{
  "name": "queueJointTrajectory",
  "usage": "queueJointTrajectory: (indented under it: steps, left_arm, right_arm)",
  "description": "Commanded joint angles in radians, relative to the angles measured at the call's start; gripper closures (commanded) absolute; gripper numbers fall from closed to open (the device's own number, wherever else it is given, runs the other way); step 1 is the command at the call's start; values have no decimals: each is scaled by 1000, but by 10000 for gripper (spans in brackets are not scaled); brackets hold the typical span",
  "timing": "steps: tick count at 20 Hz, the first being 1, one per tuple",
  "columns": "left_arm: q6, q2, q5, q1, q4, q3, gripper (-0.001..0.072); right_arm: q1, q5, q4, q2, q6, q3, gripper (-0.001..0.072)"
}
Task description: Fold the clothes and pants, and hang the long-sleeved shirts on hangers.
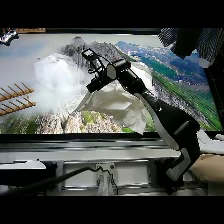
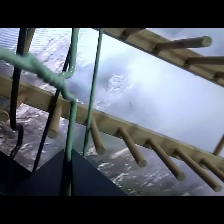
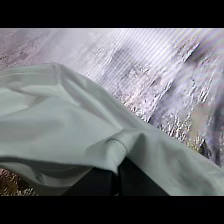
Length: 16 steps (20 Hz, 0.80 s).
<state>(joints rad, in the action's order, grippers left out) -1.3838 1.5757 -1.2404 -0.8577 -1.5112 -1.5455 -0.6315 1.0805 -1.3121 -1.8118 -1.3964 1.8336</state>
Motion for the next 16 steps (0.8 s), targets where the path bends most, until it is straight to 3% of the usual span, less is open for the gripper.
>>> queueJointTrajectory:
  steps: [1, 5, 12, 16]
  left_arm:
    - [1, -44, -6, 5, 71, 0, 695]
    - [32, -109, -1, 36, 180, 0, 694]
    - [37, -315, 110, 144, 195, 0, 695]
    - [39, -415, 113, 234, 418, 0, 695]
  right_arm:
    - [0, -4, 0, 0, 0, 0, 693]
    - [0, -16, -1, 0, -1, 0, 692]
    - [0, -12, 3, 0, -2, 0, 692]
    - [2, -18, -2, 0, -2, 0, 692]
